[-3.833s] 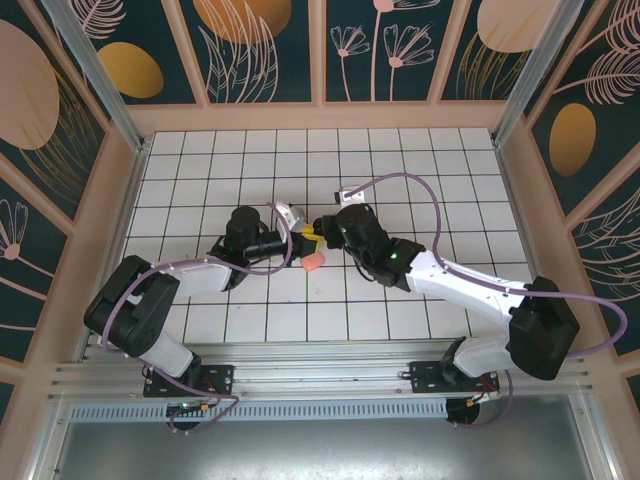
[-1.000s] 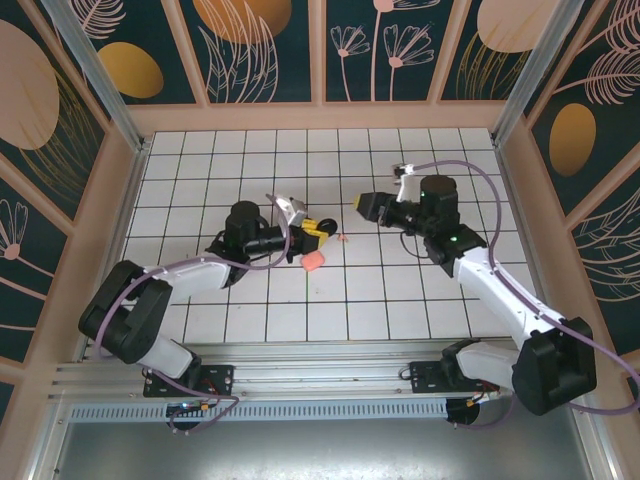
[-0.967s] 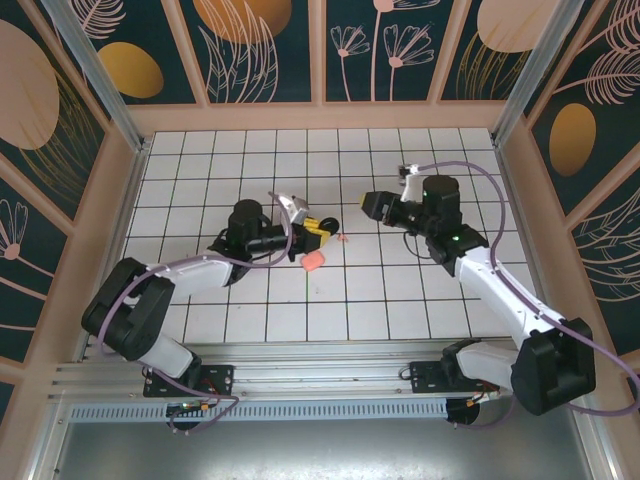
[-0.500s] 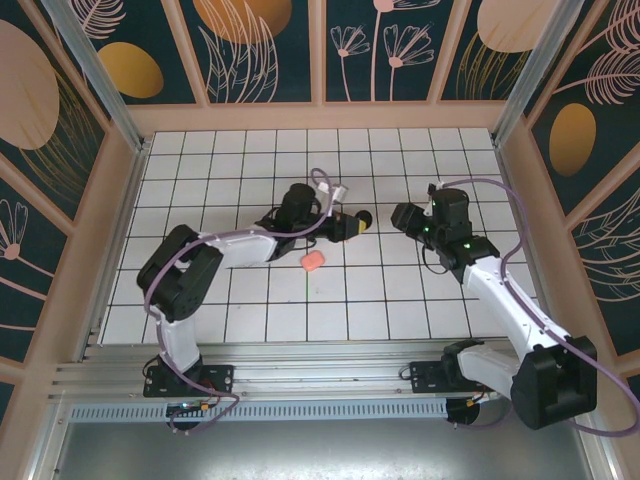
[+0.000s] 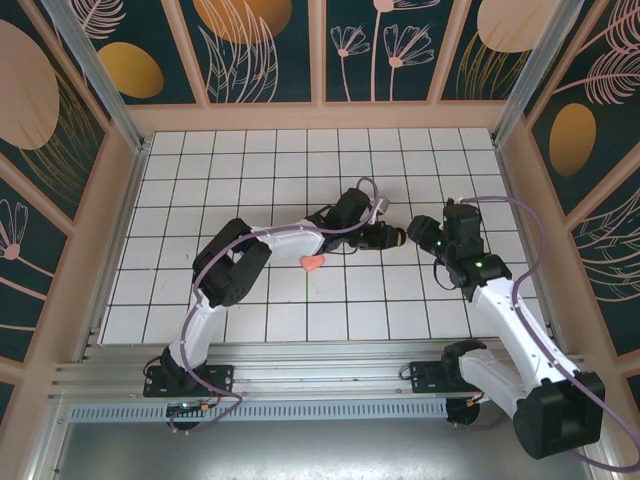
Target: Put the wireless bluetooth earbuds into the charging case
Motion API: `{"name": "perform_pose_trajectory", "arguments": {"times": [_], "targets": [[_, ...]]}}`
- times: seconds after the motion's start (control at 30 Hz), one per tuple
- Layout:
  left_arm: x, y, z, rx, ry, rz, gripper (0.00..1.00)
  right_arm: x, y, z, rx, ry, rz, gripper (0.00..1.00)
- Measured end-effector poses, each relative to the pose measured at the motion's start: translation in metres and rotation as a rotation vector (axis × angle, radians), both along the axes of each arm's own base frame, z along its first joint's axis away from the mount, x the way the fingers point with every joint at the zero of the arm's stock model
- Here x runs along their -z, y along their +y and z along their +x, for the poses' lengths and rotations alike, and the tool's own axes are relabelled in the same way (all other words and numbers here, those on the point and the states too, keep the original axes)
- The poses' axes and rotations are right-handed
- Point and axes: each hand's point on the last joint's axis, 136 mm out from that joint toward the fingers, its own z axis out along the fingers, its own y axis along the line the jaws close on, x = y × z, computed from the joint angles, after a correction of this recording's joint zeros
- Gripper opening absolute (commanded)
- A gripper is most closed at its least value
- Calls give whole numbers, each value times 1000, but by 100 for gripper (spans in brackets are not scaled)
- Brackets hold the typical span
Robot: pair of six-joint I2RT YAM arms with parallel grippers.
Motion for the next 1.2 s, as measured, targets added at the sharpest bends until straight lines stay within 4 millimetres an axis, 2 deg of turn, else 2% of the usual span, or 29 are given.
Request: {"name": "perform_pose_trajectory", "arguments": {"times": [0.23,0.4,0.73,0.9,0.97,1.03,1.2], "targets": [[25,3,-5,-23,55,70,27,-5,-8,-4,23,-18,5,51],[37,8,-5,-38,72,108,34,-4,-7,-4,18,-14,9,51],[43,11,0,-59,65,162,47,-4,-4,-5,2,-11,21,51],[50,22,5,-81,29,238,50,-2,-4,-6,0,-3,21,51],[48,29,5,-89,14,267,50,-1,-3,-7,-5,3,22,52],[36,35,6,-101,-16,283,52,-1,-1,-8,-17,7,26,52],[-16,61,5,-152,-110,282,57,3,8,-6,-63,39,34,52]]}}
